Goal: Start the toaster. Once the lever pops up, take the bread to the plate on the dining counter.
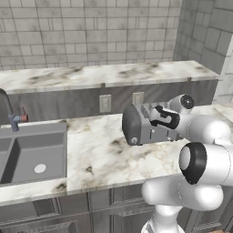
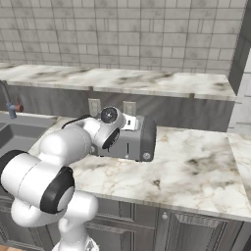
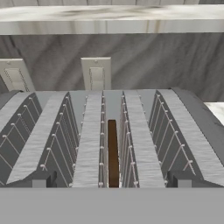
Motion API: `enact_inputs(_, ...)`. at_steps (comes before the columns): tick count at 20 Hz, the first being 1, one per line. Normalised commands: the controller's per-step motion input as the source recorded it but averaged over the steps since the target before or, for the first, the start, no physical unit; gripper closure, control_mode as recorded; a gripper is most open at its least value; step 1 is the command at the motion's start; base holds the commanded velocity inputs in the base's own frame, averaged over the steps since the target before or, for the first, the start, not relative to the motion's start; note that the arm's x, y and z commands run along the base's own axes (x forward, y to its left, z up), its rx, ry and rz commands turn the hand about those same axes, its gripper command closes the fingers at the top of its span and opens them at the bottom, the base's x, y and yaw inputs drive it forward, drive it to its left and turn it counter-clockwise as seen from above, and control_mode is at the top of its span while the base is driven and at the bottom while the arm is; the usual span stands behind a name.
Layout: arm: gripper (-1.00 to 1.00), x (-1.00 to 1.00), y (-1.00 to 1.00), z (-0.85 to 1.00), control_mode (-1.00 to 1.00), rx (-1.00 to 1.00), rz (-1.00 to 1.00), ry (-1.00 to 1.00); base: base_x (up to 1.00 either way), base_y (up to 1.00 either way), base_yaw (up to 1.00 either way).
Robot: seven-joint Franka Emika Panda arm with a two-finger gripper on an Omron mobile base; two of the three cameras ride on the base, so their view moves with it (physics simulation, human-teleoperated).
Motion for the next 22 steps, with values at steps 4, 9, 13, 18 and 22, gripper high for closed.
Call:
enact_inputs(4, -1.00, 0.00, 0.00, 0.00, -1.00, 0.00, 0.00, 0.00, 0.00, 0.00, 0.00)
enact_inputs(9, -1.00, 0.00, 0.00, 0.00, -1.00, 0.00, 0.00, 0.00, 0.00, 0.00, 0.00)
enact_inputs(13, -1.00, 0.00, 0.00, 0.00, -1.00, 0.00, 0.00, 0.00, 0.00, 0.00, 0.00)
enact_inputs(18, -1.00, 0.00, 0.00, 0.00, -1.00, 0.00, 0.00, 0.00, 0.00, 0.00, 0.00)
enact_inputs(22, -1.00, 0.00, 0.00, 0.00, -1.00, 0.00, 0.00, 0.00, 0.00, 0.00, 0.00)
